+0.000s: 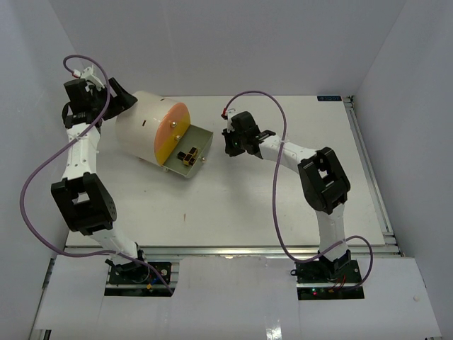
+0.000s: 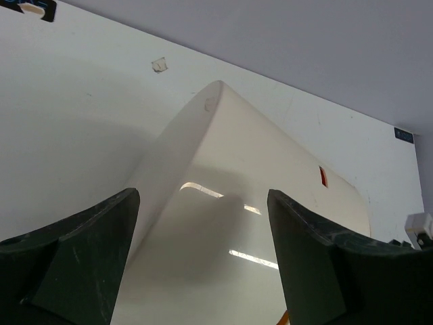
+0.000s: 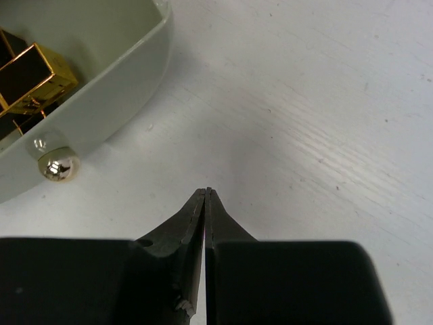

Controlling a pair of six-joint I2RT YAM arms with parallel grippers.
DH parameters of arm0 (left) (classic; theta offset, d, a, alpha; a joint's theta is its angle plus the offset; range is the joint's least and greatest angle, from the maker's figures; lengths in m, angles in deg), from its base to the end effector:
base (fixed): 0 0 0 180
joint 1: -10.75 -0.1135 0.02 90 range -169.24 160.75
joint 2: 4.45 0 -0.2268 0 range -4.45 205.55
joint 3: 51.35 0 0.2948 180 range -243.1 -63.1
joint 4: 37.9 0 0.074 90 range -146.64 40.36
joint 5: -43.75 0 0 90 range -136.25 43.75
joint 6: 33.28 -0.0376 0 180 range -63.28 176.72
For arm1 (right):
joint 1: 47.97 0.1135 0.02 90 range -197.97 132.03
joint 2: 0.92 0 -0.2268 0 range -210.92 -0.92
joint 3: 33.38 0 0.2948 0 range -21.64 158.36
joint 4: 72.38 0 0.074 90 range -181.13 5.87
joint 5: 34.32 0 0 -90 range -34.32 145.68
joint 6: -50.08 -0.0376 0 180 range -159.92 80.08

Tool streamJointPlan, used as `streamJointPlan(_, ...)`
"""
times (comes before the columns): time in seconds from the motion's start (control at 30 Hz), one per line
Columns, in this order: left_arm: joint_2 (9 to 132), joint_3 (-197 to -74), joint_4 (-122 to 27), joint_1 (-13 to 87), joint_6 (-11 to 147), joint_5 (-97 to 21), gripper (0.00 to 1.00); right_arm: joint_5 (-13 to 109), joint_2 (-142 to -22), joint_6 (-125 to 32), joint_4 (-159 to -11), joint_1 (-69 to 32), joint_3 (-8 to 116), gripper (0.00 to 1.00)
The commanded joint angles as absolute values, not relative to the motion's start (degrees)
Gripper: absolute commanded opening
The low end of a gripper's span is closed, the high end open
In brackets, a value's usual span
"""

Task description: Organize the makeup

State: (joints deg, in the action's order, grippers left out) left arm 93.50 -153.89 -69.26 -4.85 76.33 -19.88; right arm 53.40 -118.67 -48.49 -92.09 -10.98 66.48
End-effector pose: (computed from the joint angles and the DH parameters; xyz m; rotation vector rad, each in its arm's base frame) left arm 0.4296 0.1026 0.3132 -0.3304 1.9959 -0.5119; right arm 0.3941 0.2987 0.1556 -0.5786 2.1944 0.4740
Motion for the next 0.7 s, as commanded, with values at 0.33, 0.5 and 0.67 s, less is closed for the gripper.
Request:
streamJointPlan(0.33,91.7,-144.4,-64.5,-4.5,76.6,-6.2,0.86,38.4,-133.2,-62.8,-92.5,-8.8,86.2,0.08)
streamJointPlan(0.5,91.7,-141.5,-63.0,-4.5,77.1,-4.6,0.85,33.9,-139.7,-67.7,-89.9,-8.5,95.5,0.08)
streamJointPlan(0.67,91.9,-140.7,-62.5,-4.6,77.1,-4.7,0.85,30.5,-142.5,-70.8,-84.2,-7.9,98.9,0.08)
